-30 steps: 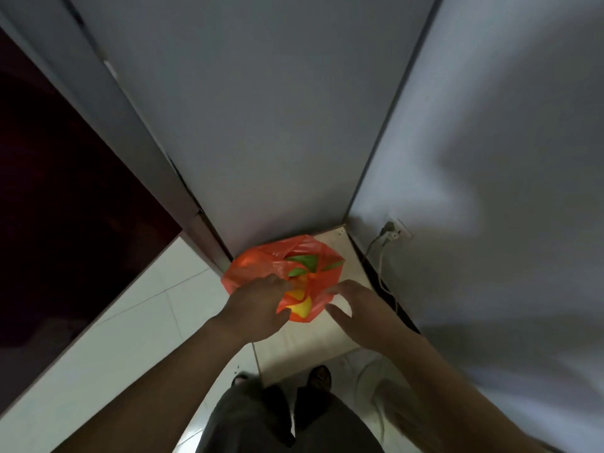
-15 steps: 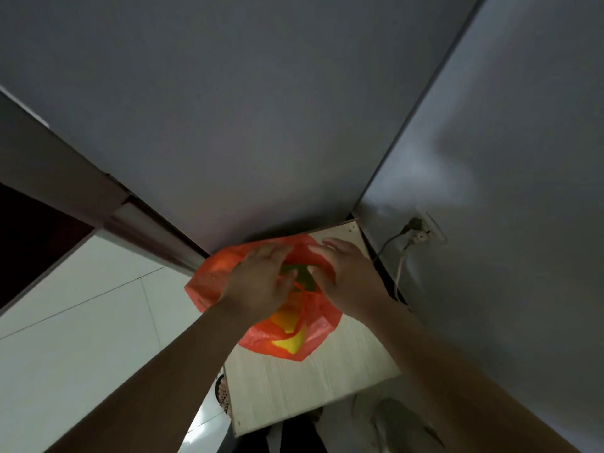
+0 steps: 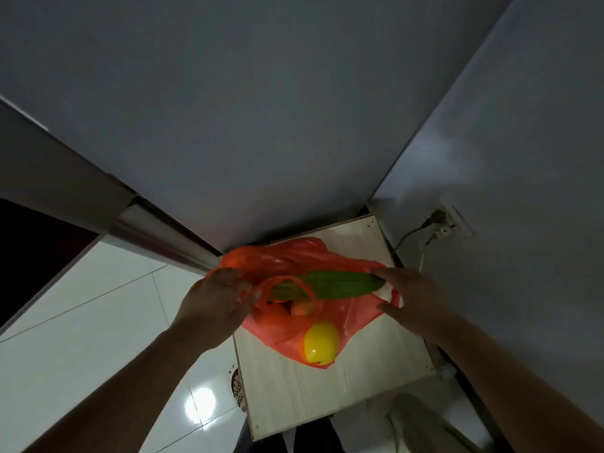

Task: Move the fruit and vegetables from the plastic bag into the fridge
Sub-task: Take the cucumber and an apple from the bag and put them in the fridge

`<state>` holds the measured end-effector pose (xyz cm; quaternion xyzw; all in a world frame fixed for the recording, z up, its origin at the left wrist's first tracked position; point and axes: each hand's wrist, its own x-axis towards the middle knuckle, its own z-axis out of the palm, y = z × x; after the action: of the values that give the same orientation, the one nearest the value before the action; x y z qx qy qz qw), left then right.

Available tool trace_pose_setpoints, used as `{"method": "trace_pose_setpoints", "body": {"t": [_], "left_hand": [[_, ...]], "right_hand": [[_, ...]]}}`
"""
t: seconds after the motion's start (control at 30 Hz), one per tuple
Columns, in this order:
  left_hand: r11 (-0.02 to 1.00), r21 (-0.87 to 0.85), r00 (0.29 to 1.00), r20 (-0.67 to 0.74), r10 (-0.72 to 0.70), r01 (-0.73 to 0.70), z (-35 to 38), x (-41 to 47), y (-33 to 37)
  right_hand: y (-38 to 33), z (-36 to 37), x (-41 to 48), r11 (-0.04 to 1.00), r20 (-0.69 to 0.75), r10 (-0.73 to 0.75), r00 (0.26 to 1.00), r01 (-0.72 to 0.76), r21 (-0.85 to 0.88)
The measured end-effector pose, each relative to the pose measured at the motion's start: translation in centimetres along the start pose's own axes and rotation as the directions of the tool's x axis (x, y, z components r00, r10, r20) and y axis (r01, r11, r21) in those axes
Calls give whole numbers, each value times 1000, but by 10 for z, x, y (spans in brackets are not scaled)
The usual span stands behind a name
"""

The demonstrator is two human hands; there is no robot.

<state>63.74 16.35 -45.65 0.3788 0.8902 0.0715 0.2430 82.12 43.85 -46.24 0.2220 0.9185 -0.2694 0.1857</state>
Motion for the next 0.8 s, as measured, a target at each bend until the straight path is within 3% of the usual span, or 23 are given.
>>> {"method": "trace_pose_setpoints", "body": {"t": [0.2, 0.37, 0.63, 0.8], "left_hand": [[990, -79, 991, -68, 112, -117, -2, 28, 55], [961, -96, 957, 113, 268, -258, 27, 54, 106], [961, -16, 954, 118, 276, -276, 22, 58, 93], [975, -50, 975, 26, 220, -218, 4, 61, 78]], "right_hand": [[-4, 11, -1, 995, -56, 31, 998, -25, 99], [-5, 10, -6, 994, -120, 53, 991, -41, 103], [-5, 20, -21, 963, -231, 22, 973, 41, 266], [-11, 33, -25, 939, -304, 52, 951, 57, 338]]}}
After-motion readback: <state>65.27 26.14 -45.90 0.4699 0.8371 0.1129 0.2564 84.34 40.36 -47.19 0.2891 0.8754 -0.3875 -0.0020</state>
